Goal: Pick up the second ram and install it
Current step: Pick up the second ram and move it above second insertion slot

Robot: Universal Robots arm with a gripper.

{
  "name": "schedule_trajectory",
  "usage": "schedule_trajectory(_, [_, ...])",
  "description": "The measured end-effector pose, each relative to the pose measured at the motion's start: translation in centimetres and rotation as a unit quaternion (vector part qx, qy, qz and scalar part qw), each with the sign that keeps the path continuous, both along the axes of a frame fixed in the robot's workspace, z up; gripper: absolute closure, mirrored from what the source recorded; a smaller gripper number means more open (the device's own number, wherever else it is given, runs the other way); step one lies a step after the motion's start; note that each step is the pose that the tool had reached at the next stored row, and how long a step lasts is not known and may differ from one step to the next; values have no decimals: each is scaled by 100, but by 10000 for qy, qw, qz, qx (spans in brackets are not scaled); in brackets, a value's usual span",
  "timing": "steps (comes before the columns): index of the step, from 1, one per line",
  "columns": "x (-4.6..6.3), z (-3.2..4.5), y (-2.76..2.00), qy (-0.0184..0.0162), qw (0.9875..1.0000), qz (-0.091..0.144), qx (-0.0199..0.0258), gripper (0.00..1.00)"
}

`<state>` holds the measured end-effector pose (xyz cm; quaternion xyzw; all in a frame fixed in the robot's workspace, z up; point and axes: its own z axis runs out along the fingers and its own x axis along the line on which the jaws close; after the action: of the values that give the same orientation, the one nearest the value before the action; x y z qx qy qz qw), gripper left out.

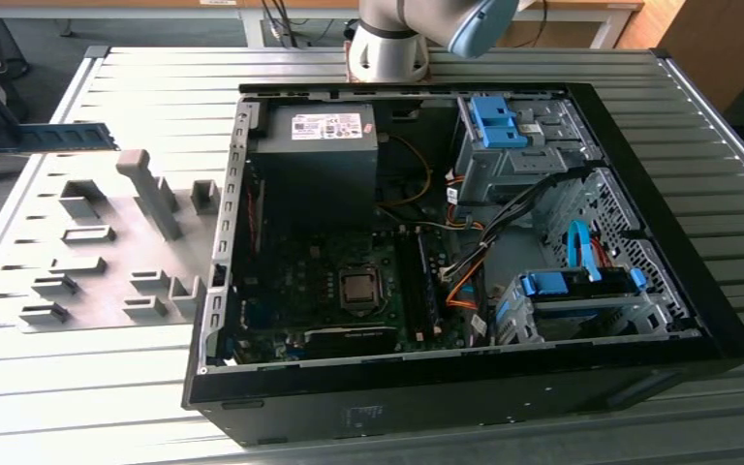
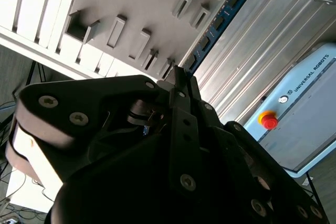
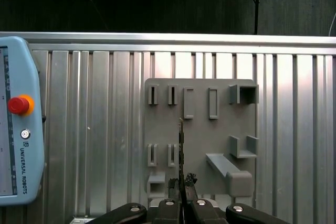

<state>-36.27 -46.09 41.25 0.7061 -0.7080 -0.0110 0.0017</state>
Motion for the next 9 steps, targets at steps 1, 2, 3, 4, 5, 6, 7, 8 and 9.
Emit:
schedule_trajectory(1, [3,0,0,0,10000,0,0,86])
schedule_trajectory(2, [7,-1,0,-1,10000,0,0,86])
schedule_trajectory(3, [11,0,0,0,10000,0,0,86])
schedule_trajectory(4, [14,0,0,0,10000,0,0,86])
schedule_trajectory(5, [18,0,0,0,10000,0,0,86])
schedule_trajectory(6, [22,0,0,0,10000,0,0,86])
schedule_trajectory(7, [25,0,0,0,10000,0,0,86])
schedule_trajectory(8, [29,0,0,0,10000,0,0,86])
schedule_trajectory(9, [33,0,0,0,10000,0,0,86])
